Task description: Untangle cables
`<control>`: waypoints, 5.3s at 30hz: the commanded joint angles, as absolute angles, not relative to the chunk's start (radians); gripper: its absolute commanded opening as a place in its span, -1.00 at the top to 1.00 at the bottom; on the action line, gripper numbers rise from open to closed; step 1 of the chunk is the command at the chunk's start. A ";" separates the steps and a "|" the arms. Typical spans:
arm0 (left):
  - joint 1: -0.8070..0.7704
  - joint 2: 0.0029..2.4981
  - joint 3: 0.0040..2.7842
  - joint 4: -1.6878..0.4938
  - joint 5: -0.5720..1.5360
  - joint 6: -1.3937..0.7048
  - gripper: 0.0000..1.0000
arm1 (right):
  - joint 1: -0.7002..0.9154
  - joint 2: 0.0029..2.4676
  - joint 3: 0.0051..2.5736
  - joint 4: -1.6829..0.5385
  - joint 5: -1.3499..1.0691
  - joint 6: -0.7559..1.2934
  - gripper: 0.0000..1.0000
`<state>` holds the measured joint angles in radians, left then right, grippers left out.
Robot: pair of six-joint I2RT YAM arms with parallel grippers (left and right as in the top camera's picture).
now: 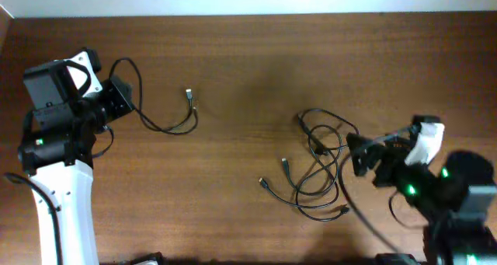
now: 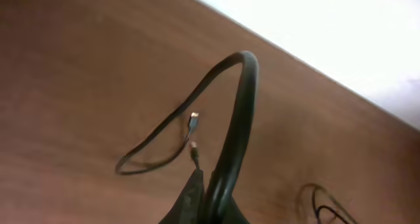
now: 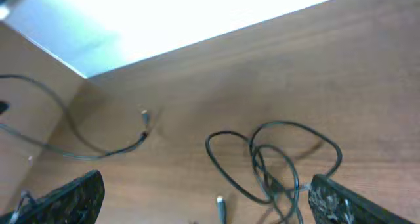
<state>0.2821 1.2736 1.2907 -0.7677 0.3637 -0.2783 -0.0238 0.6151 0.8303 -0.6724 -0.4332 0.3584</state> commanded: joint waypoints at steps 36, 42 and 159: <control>0.387 1.937 1.601 -0.882 -0.158 -0.621 -0.98 | -0.028 0.536 0.836 -0.906 -0.434 0.345 -0.97; 0.275 1.937 1.601 -1.077 0.692 -0.168 -0.99 | -0.028 0.536 0.836 -0.907 -0.434 0.345 -0.97; -0.524 0.934 0.751 -0.047 0.018 -0.770 1.00 | 0.215 1.000 1.090 -1.050 -0.670 0.383 -0.12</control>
<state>-0.5205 0.9825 0.7273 -0.0532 0.0284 -0.7567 0.1539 1.0016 1.0920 -1.0592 -0.6010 0.3882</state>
